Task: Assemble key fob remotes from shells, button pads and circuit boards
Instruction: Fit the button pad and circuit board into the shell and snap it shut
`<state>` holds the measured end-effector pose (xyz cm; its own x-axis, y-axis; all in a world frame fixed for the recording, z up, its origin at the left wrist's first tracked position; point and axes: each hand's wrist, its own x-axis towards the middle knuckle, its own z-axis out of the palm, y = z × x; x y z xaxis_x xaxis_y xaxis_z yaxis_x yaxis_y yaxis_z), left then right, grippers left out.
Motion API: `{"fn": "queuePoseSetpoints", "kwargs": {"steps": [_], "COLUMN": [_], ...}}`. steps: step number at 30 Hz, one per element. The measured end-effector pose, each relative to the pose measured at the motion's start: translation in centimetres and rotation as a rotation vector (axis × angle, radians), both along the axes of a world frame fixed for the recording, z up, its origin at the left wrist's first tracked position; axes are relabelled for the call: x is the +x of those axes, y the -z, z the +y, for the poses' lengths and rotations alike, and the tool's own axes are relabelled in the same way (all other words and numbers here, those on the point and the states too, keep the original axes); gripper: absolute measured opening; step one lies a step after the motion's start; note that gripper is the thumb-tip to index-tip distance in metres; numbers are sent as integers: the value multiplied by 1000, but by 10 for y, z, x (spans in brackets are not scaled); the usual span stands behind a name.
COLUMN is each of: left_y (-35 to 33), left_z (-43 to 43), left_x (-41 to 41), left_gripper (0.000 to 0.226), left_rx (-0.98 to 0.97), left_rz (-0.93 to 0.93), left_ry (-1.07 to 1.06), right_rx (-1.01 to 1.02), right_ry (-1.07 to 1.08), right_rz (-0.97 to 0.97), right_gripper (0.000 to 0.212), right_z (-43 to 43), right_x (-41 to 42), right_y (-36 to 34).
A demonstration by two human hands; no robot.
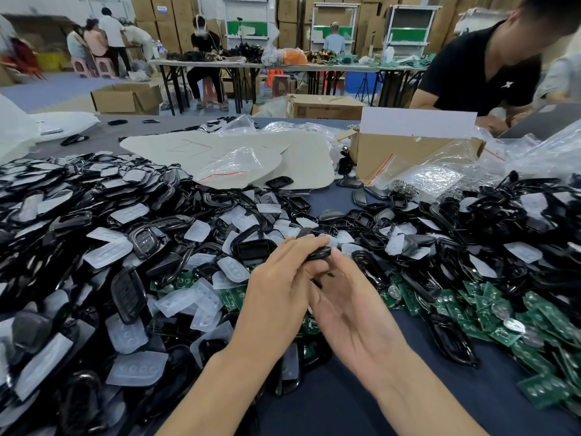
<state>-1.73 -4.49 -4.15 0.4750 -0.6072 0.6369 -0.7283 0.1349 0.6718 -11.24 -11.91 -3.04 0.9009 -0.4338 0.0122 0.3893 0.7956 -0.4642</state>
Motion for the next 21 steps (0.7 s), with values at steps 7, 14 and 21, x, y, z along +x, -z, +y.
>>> {"fn": "queuePoseSetpoints", "kwargs": {"steps": [7,14,21], "left_y": [-4,-8,-10], "left_z": [1,2,2], "left_x": [0,-3,-4], "left_gripper": [47,47,43], "left_rx": [-22,-37,-23], "left_rz": [26,3,52], "left_ry": [0,-23,20], "right_rx": [27,24,-7], "right_ry": [-28,-11,-21], "right_rz": [-22,-15,-10], "right_gripper": [25,21,26], "right_z": [-3,-2,-5], "right_x": [0,1,-1], "right_y": [0,1,1]}}
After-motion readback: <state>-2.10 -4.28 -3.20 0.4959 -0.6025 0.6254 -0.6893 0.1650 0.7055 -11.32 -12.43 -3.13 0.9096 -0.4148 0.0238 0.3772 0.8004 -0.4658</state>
